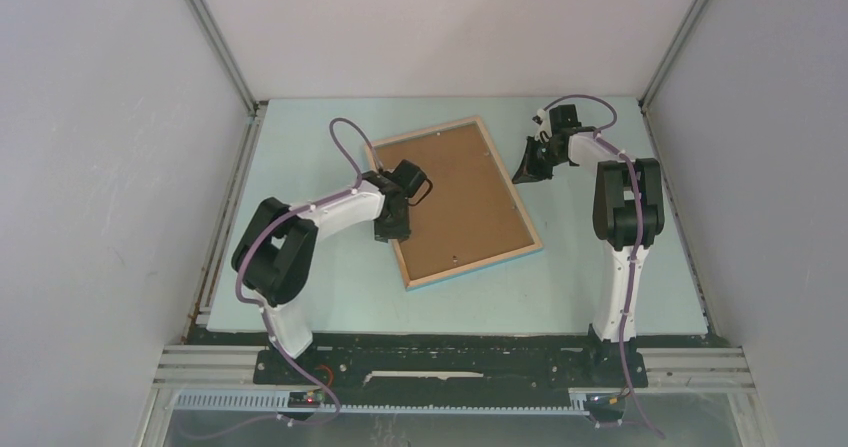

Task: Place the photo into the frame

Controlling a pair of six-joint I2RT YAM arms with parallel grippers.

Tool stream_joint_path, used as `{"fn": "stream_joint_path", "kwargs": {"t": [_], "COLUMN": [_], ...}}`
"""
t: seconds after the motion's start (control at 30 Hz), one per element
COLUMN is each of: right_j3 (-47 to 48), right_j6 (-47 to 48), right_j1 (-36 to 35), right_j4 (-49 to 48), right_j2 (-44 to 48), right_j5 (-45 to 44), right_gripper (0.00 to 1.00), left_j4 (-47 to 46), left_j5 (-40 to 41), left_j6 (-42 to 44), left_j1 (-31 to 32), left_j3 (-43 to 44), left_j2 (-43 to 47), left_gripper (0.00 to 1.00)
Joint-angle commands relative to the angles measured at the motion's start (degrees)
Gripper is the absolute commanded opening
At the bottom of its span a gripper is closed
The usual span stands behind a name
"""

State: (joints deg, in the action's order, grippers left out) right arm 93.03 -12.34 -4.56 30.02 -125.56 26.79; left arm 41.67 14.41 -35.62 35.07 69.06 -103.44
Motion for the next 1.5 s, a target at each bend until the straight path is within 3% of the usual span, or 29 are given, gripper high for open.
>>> {"fn": "stream_joint_path", "kwargs": {"t": [0.0, 0.07, 0.1, 0.27, 0.33, 0.4, 0.57, 0.9, 1.1, 1.47], "right_j3": [-0.3, -0.3, -0.3, -0.7, -1.4, -1.4, -2.1, -16.9, -27.5, -45.3], "right_j6": [-0.6, -0.6, -0.6, -1.0, -1.3, -1.7, -2.8, -4.8, -6.0, -10.9], "right_j1": [-0.4, -0.4, -0.4, -0.3, -0.3, -0.4, -1.3, -1.3, -0.9, -3.9], "right_j4": [-0.6, -0.6, -0.6, -0.8, -1.5, -1.5, -1.2, -5.6, -9.6, -19.0], "right_j2": [1.5, 1.4, 1.4, 2.0, 2.5, 2.6, 3.9, 11.7, 20.3, 31.3], "right_j5": [0.8, 0.8, 0.8, 0.1, -0.2, -0.4, -1.8, -5.9, -4.3, 1.7], "right_gripper": [0.0, 0.0, 0.0, 0.0, 0.0, 0.0, 0.0, 0.0, 0.24, 0.37], "left_j4": [1.4, 0.9, 0.7, 0.2, -2.3, -5.2, -13.9, -21.5, -27.1, -30.8], "left_j5": [1.8, 1.6, 1.4, -1.8, -4.6, -6.7, -11.3, -14.0, -14.0, -26.5], "left_j6": [1.1, 1.0, 1.0, -0.6, -3.2, -5.9, -8.2, -8.8, -8.8, -5.7], "left_j1": [-0.3, -0.3, -0.3, -0.3, -0.3, -0.3, -1.9, -9.7, -10.1, -14.1], "left_j3": [0.4, 0.6, 0.9, 0.6, -2.6, -6.5, -10.5, -3.8, -9.2, -5.3], "left_j2": [6.1, 7.2, 7.6, 9.4, 11.9, 14.5, 13.8, 2.0, 3.7, -3.6], "left_gripper": [0.37, 0.2, 0.18, 0.42, 0.59, 0.68, 0.74, 0.77, 0.77, 0.8]}}
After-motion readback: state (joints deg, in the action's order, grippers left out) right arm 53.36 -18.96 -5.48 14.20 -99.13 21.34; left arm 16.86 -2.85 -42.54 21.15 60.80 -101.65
